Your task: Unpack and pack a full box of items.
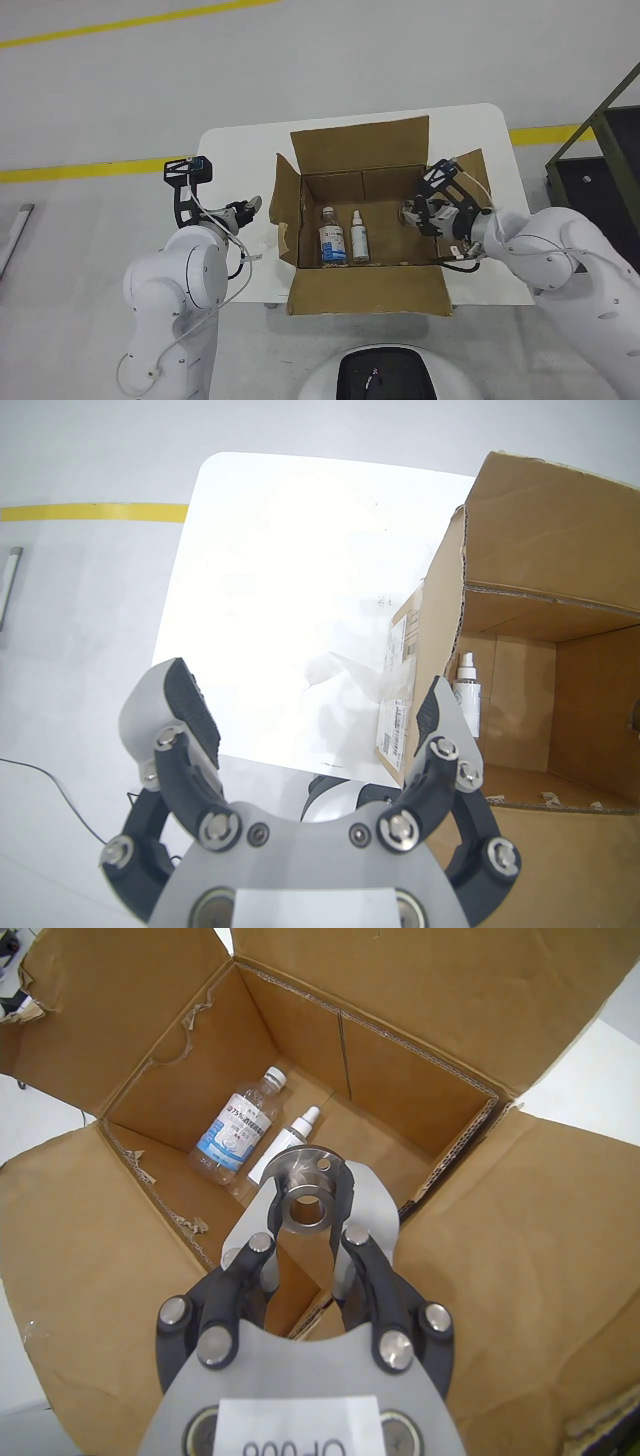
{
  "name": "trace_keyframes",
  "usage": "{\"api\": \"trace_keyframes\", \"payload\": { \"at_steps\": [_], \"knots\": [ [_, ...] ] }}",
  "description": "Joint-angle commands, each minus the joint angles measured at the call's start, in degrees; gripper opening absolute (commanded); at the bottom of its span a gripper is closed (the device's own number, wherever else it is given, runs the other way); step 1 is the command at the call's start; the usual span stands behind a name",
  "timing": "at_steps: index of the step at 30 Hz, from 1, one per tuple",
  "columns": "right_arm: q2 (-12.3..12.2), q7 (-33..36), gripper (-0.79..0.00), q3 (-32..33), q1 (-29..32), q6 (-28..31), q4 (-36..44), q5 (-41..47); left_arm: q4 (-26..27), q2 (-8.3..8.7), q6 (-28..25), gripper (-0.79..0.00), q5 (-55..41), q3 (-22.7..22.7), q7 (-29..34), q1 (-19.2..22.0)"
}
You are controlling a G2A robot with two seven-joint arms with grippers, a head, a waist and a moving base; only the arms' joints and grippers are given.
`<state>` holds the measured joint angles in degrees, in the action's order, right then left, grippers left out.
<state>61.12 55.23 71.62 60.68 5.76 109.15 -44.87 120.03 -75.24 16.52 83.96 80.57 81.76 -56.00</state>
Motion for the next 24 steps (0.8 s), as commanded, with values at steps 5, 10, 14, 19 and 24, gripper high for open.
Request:
{"api": "trace_keyframes", "payload": {
  "at_steps": [5, 10, 14, 19, 24],
  "knots": [
    [1.5, -3.7, -0.785, -6.9, -1.5, -12.6, -1.5, -6.8, 0.0, 0.00, 0.0, 0.000, 0.0, 0.0, 0.0, 0.0],
    [4.0, -5.3, -0.785, -16.5, -6.9, -23.3, -6.1, -11.5, 0.0, 0.00, 0.0, 0.000, 0.0, 0.0, 0.0, 0.0],
    [6.5, -5.9, -0.785, -22.2, -12.0, -29.3, -12.1, -11.2, 0.0, 0.00, 0.0, 0.000, 0.0, 0.0, 0.0, 0.0],
    [9.5, -4.3, -0.785, -27.6, -17.3, -34.5, -20.3, -9.7, 0.0, 0.00, 0.0, 0.000, 0.0, 0.0, 0.0, 0.0],
    [12.1, -3.8, -0.785, -31.3, -21.3, -36.7, -27.4, -8.6, 0.0, 0.00, 0.0, 0.000, 0.0, 0.0, 0.0, 0.0]
  ]
}}
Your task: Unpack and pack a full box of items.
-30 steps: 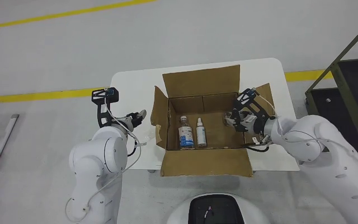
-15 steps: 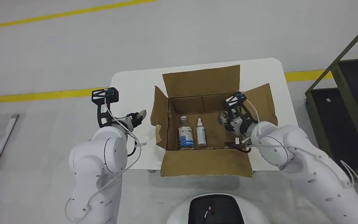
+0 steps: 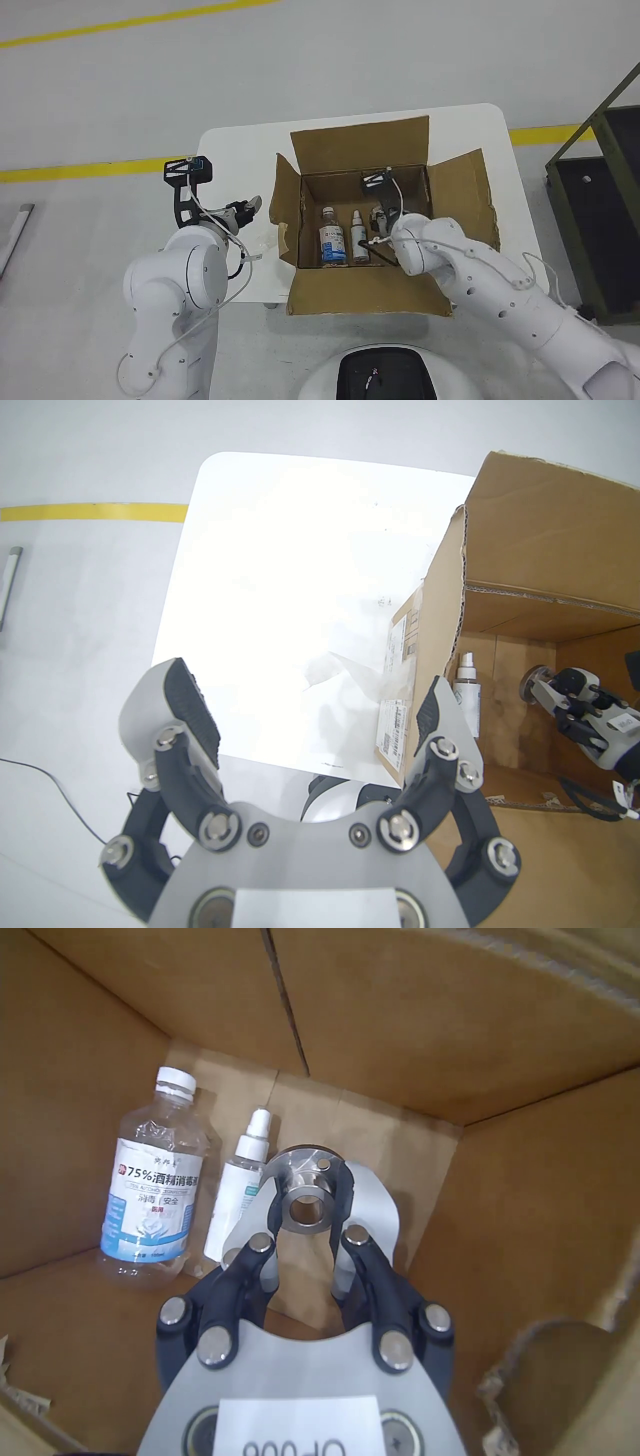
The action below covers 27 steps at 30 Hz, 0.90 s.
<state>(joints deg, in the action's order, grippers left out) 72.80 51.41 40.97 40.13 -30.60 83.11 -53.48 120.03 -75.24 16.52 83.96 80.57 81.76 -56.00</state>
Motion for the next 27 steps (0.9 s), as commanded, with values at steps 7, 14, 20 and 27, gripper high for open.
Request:
{"api": "trace_keyframes", "payload": {
  "at_steps": [7, 14, 20, 27],
  "knots": [
    [3.5, -0.2, -0.785, -3.6, -4.0, 0.0, -9.0, 2.4, 0.0, 0.00, 0.0, 0.000, 0.0, 0.0, 0.0, 0.0],
    [5.8, -0.9, -0.785, -5.0, -5.9, 1.0, -14.8, 3.6, 0.0, 0.00, 0.0, 0.000, 0.0, 0.0, 0.0, 0.0],
    [7.3, -0.7, -0.785, -5.4, -6.9, 2.2, -18.5, 4.1, 0.0, 0.00, 0.0, 0.000, 0.0, 0.0, 0.0, 0.0],
    [8.6, -0.3, -0.588, -5.6, -7.5, 2.9, -21.1, 4.0, 0.0, 0.00, 0.0, 0.000, 0.0, 0.0, 0.0, 0.0]
  ]
}}
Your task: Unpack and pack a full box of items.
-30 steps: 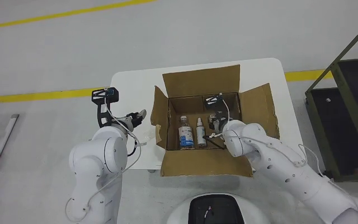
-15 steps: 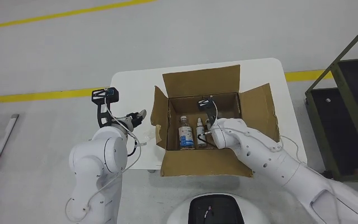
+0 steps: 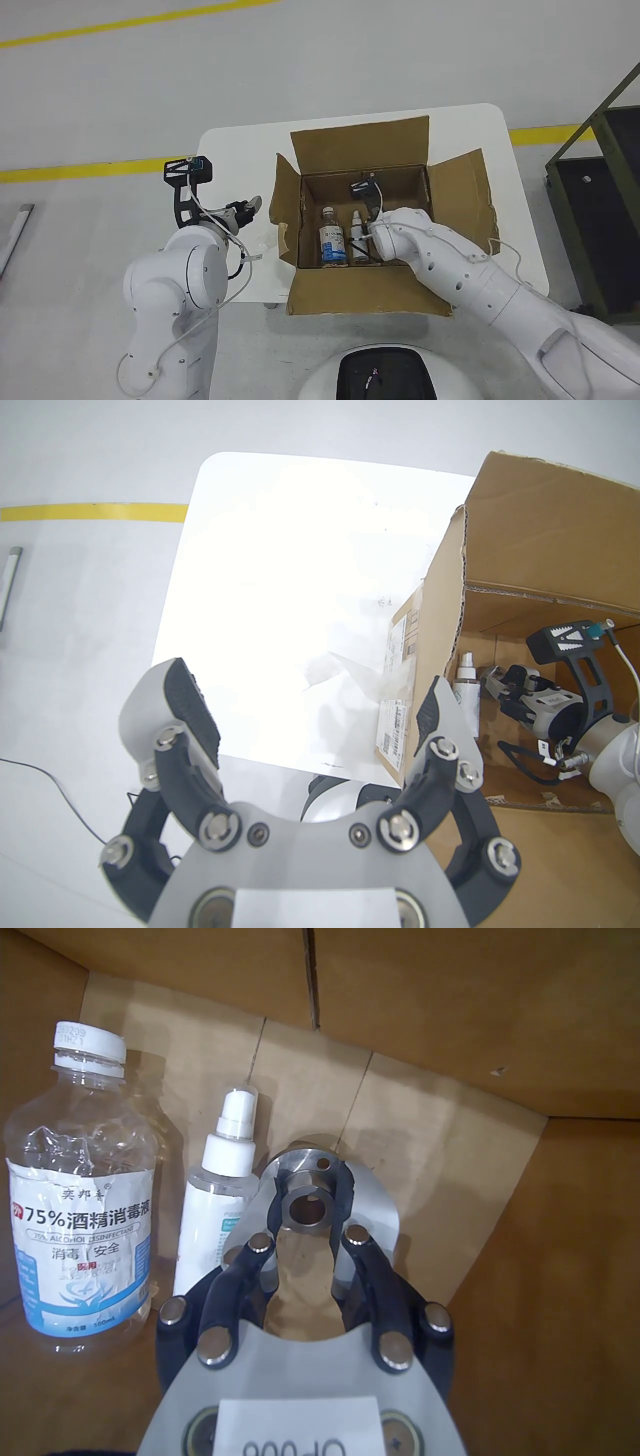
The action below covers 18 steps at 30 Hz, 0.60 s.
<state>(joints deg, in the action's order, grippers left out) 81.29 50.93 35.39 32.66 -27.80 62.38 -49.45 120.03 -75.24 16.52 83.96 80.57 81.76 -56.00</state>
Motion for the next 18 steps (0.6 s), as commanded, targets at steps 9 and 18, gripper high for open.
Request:
{"api": "trace_keyframes", "payload": {
  "at_steps": [9, 18],
  "knots": [
    [1.2, 0.2, -0.480, 0.7, -0.2, 1.0, -1.8, -0.7, 0.0, 0.00, 0.0, 0.000, 0.0, 0.0, 0.0, 0.0],
    [0.5, -1.0, -0.523, 4.7, 1.7, 2.2, 3.3, -2.8, 0.0, 0.00, 0.0, 0.000, 0.0, 0.0, 0.0, 0.0]
  ]
}}
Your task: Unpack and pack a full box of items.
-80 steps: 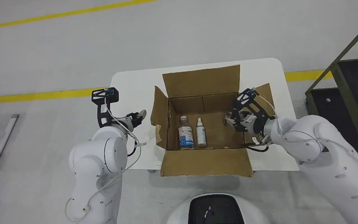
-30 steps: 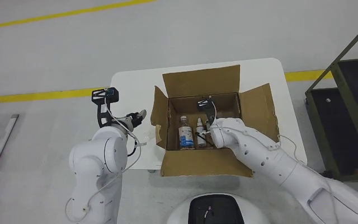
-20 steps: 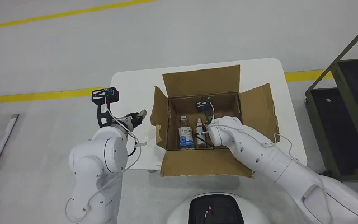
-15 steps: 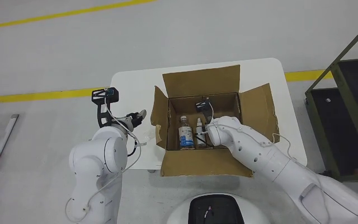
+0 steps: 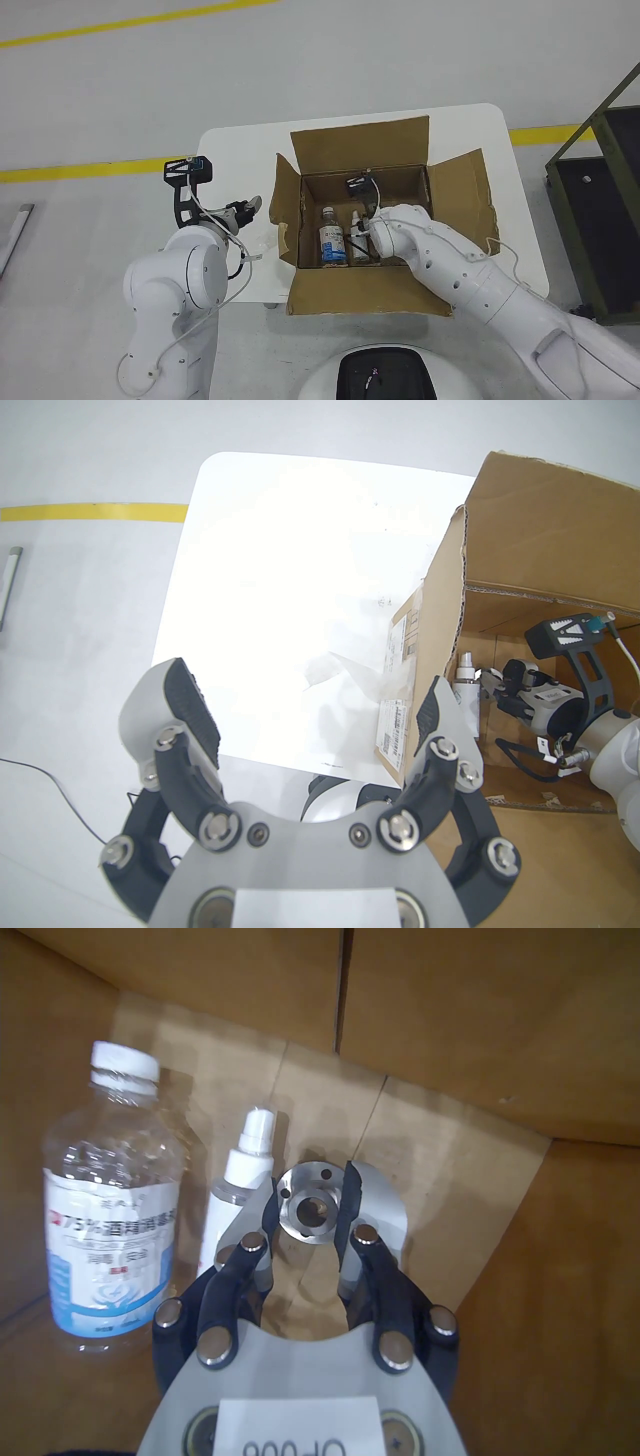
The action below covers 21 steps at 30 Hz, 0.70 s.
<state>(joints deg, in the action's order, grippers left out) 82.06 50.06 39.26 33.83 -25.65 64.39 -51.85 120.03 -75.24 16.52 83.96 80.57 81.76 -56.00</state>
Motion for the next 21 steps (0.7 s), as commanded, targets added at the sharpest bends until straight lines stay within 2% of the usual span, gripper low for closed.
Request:
{"api": "trace_keyframes", "payload": {
  "at_steps": [1, 5, 8, 9, 10, 11, 15, 21],
  "knots": [
    [-0.7, -0.3, -0.523, 1.8, 1.2, 0.2, 2.9, -1.0, 0.0, 0.00, 0.0, 0.000, 0.0, 0.0, 0.0, 0.0],
    [-2.8, -1.4, -0.489, 7.1, 5.3, 1.2, 12.3, -4.0, 0.0, 0.00, 0.0, 0.000, 0.0, 0.0, 0.0, 0.0],
    [-4.8, -3.6, -0.517, 12.7, 10.5, 4.4, 22.0, -6.3, 0.0, 0.00, 0.0, 0.000, 0.0, 0.0, 0.0, 0.0],
    [-5.5, -4.5, -0.557, 14.9, 12.7, 5.4, 25.5, -7.3, 0.0, 0.00, 0.0, 0.000, 0.0, 0.0, 0.0, 0.0],
    [-6.1, -5.3, -0.696, 17.2, 14.8, 6.8, 29.1, -7.7, 0.0, 0.00, 0.0, 0.000, 0.0, 0.0, 0.0, 0.0],
    [-6.7, -6.3, -0.785, 19.8, 17.0, 8.7, 32.5, -7.1, 0.0, 0.00, 0.0, 0.000, 0.0, 0.0, 0.0, 0.0],
    [-8.7, -9.8, -0.785, 30.6, 24.9, 15.0, 43.5, -6.7, 0.0, 0.00, 0.0, 0.000, 0.0, 0.0, 0.0, 0.0],
    [-10.4, -12.9, -0.785, 47.0, 34.3, 20.1, 52.1, -1.1, 0.0, 0.00, 0.0, 0.000, 0.0, 0.0, 0.0, 0.0]
  ]
}}
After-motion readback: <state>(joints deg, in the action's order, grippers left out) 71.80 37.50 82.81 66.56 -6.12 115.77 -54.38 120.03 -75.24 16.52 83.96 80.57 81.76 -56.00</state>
